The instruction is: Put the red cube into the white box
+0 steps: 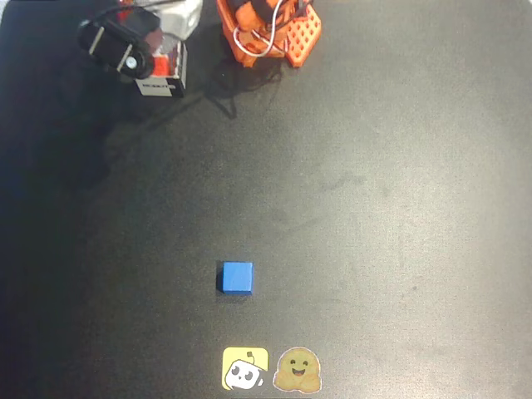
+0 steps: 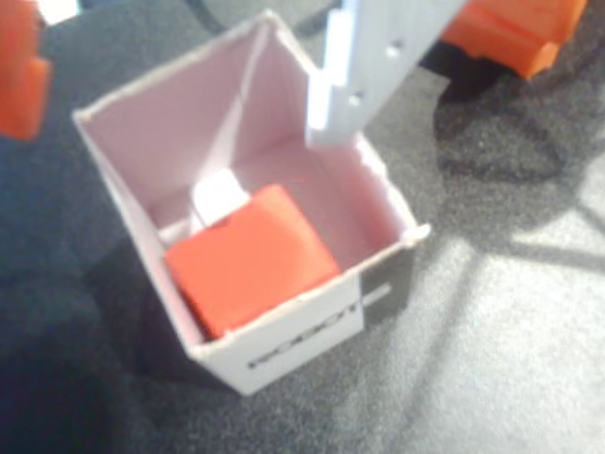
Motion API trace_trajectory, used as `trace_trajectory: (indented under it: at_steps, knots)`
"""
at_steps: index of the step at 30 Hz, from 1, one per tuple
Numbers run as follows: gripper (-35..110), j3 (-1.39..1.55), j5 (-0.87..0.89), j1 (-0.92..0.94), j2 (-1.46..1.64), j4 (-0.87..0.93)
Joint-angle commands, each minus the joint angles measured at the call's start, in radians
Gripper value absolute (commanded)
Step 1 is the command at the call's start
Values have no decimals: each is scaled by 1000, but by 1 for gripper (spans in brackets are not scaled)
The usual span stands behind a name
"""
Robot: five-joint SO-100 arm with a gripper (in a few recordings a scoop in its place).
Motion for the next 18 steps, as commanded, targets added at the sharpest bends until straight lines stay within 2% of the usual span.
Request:
trace_trajectory:
  at_steps: [1, 8, 13, 18]
  knots:
    - [21, -3, -11, 0, 23, -9]
    - [1, -3, -9, 35, 29, -17]
    - [0, -61, -9, 25, -54, -49]
    - [0, -291, -34, -12, -302, -43]
